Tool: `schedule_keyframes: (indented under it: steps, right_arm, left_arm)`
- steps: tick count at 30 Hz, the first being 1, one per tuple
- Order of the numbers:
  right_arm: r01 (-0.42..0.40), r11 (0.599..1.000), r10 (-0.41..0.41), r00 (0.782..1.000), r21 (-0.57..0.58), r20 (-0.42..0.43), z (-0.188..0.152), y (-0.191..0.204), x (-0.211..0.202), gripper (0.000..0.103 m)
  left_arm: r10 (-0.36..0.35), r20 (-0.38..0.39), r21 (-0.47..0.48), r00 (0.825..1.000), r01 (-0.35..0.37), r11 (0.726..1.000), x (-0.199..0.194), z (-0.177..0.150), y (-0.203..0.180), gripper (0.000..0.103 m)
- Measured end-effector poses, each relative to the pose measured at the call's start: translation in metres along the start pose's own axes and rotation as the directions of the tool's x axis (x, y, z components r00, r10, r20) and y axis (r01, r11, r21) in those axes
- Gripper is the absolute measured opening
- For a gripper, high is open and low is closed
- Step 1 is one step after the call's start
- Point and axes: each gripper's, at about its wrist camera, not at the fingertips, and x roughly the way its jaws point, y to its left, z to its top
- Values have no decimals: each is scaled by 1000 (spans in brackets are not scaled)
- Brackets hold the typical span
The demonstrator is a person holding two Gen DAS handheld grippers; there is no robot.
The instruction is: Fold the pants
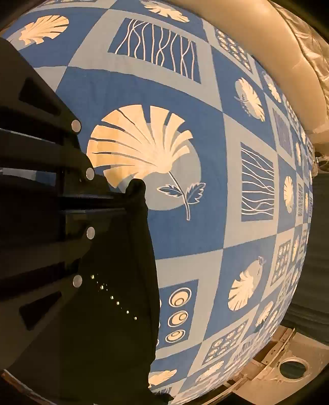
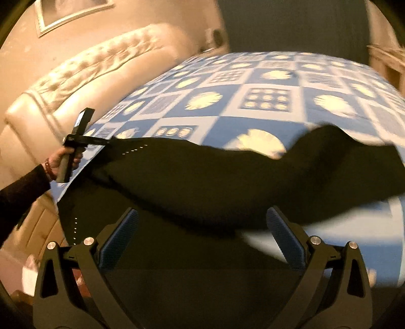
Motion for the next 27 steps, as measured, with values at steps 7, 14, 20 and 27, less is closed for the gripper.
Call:
schedule_keyframes:
  steps: [7,14,20,27]
  right_arm:
    - [-16,980,-37,965,-199,-258,73,-39,115,101]
    - [-107,947,-44,890,-302,-454,71,-31,173,41]
    - [-71,930,-39,957,-362,-288,71,-5,122,10]
    - [123,818,-155,988,-561,-10,12,57,31,12]
  left_arm:
    - [-22,12,7,1000,22,1000,-2,-1,3,5]
    - [-28,9,12,1000,28,1000,3,0,6,5]
    - [-61,88,-2,994,61,998,-15,-3,6,5]
    - [-176,246,-23,953,187,982,-82,-27,16,5]
